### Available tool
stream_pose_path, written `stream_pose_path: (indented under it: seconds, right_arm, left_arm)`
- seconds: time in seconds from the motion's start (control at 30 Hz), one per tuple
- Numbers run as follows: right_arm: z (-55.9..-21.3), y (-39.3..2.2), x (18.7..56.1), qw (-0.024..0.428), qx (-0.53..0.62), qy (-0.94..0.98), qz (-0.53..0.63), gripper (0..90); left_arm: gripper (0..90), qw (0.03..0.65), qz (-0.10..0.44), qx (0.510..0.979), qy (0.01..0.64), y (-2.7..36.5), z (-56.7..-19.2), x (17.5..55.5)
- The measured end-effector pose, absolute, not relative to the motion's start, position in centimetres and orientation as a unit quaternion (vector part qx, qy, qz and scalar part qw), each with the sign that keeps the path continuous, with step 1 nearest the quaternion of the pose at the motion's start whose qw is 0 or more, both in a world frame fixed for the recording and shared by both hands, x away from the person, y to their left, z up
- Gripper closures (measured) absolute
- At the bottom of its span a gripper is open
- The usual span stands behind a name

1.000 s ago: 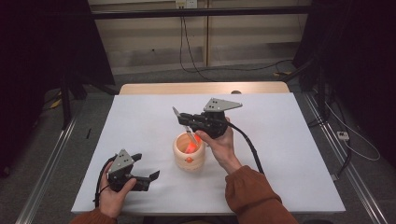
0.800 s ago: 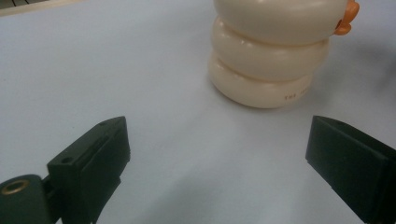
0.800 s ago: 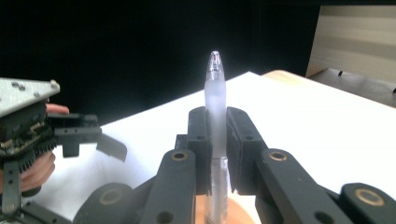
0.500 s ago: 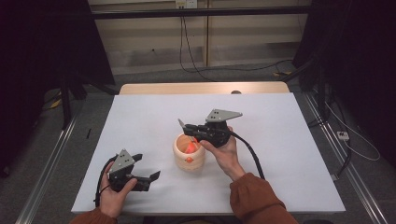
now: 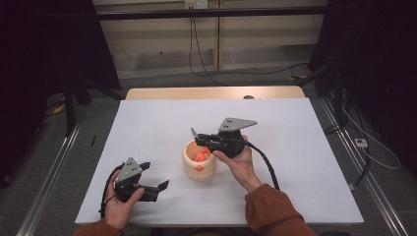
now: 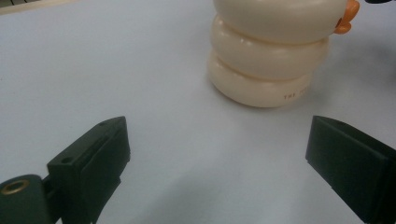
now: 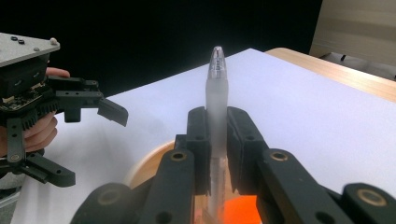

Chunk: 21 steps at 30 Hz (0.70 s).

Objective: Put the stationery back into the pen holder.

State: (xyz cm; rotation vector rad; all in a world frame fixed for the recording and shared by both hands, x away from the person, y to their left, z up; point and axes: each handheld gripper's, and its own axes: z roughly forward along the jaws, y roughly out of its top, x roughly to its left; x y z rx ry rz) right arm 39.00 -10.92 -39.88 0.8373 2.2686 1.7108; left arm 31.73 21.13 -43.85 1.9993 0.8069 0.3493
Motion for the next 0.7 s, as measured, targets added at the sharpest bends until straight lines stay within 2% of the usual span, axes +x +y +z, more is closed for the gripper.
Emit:
stream_pose_path:
  seconds: [0.27, 0.4, 0.7]
  right_arm:
    - [-39.8, -11.3, 39.2, 0.086, 0.285, 0.770, 0.565, 76.1]
    - [-39.7, -11.5, 39.2, 0.083, 0.286, 0.768, 0.567, 68.8]
    - [-39.4, -12.7, 39.2, 0.079, 0.285, 0.780, 0.552, 46.3]
  left_arm:
    - [6.2, 0.461, 0.141, 0.811, 0.331, 21.1, -43.9, 31.7]
    - [6.2, 0.460, 0.143, 0.813, 0.328, 21.1, -43.9, 31.7]
    - [6.2, 0.461, 0.142, 0.812, 0.328, 21.2, -43.9, 31.8]
